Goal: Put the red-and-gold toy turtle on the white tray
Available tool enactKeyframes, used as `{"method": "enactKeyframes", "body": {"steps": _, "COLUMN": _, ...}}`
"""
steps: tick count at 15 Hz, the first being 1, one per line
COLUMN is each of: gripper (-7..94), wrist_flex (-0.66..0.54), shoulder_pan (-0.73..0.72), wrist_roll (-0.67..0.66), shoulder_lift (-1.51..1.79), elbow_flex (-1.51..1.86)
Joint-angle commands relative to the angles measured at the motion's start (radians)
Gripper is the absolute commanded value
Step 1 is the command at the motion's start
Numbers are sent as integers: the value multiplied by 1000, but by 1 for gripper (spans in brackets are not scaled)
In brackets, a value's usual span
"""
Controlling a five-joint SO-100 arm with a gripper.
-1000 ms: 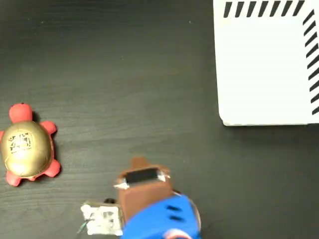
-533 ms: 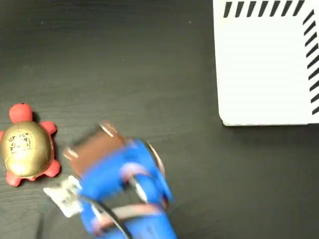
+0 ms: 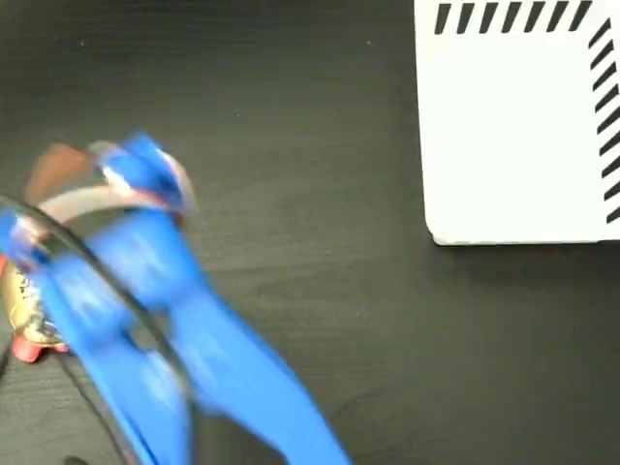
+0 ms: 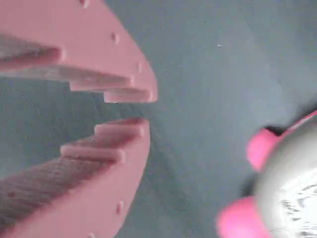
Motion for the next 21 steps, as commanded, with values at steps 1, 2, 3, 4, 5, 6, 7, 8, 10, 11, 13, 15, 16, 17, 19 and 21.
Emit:
{"method": "enactKeyframes", "body": {"steps": 1, "gripper": 0, "wrist_flex": 104, "shoulder_pan": -31, "wrist_roll": -152, "shoulder_lift": -57, "elbow_flex": -167}}
{"method": "enactKeyframes", "body": {"steps": 2, "gripper": 0, "wrist_flex": 106, "shoulder_pan": -35, "wrist_roll": -199, "shoulder_lift": -58, "elbow_flex": -175}}
{"method": "enactKeyframes", "body": {"steps": 3, "gripper": 1, "wrist_flex": 117, "shoulder_pan": -49, "wrist_roll": -233, "shoulder_lift": -55, "elbow_flex": -175}}
{"method": "enactKeyframes", "body": {"steps": 4, "gripper": 1, "wrist_flex": 163, "shoulder_pan": -66, "wrist_roll": -264, "shoulder_lift": -48, "elbow_flex": -183}}
{"method": "enactKeyframes", "body": {"steps": 5, "gripper": 4, "wrist_flex": 207, "shoulder_pan": -92, "wrist_roll": -287, "shoulder_lift": -40, "elbow_flex": -190}}
{"method": "enactKeyframes", "body": {"steps": 6, "gripper": 12, "wrist_flex": 236, "shoulder_pan": -112, "wrist_roll": -305, "shoulder_lift": -34, "elbow_flex": -196}}
{"method": "enactKeyframes", "body": {"steps": 7, "gripper": 18, "wrist_flex": 236, "shoulder_pan": -127, "wrist_roll": -324, "shoulder_lift": -26, "elbow_flex": -195}}
{"method": "enactKeyframes", "body": {"steps": 8, "gripper": 30, "wrist_flex": 236, "shoulder_pan": -132, "wrist_roll": -353, "shoulder_lift": -34, "elbow_flex": -199}}
{"method": "enactKeyframes", "body": {"steps": 10, "gripper": 39, "wrist_flex": 233, "shoulder_pan": -132, "wrist_roll": -374, "shoulder_lift": -100, "elbow_flex": -247}}
{"method": "enactKeyframes", "body": {"steps": 11, "gripper": 39, "wrist_flex": 230, "shoulder_pan": -132, "wrist_roll": -382, "shoulder_lift": -140, "elbow_flex": -267}}
{"method": "enactKeyframes", "body": {"steps": 13, "gripper": 51, "wrist_flex": 221, "shoulder_pan": -115, "wrist_roll": -399, "shoulder_lift": -210, "elbow_flex": -287}}
{"method": "enactKeyframes", "body": {"steps": 15, "gripper": 57, "wrist_flex": 219, "shoulder_pan": -95, "wrist_roll": -417, "shoulder_lift": -249, "elbow_flex": -304}}
{"method": "enactKeyframes", "body": {"steps": 16, "gripper": 59, "wrist_flex": 212, "shoulder_pan": -87, "wrist_roll": -425, "shoulder_lift": -261, "elbow_flex": -305}}
{"method": "enactKeyframes", "body": {"steps": 17, "gripper": 59, "wrist_flex": 193, "shoulder_pan": -84, "wrist_roll": -426, "shoulder_lift": -276, "elbow_flex": -301}}
{"method": "enactKeyframes", "body": {"steps": 19, "gripper": 60, "wrist_flex": 164, "shoulder_pan": -81, "wrist_roll": -426, "shoulder_lift": -318, "elbow_flex": -287}}
{"method": "enactKeyframes", "body": {"steps": 21, "gripper": 65, "wrist_flex": 95, "shoulder_pan": -83, "wrist_roll": -416, "shoulder_lift": -348, "elbow_flex": -236}}
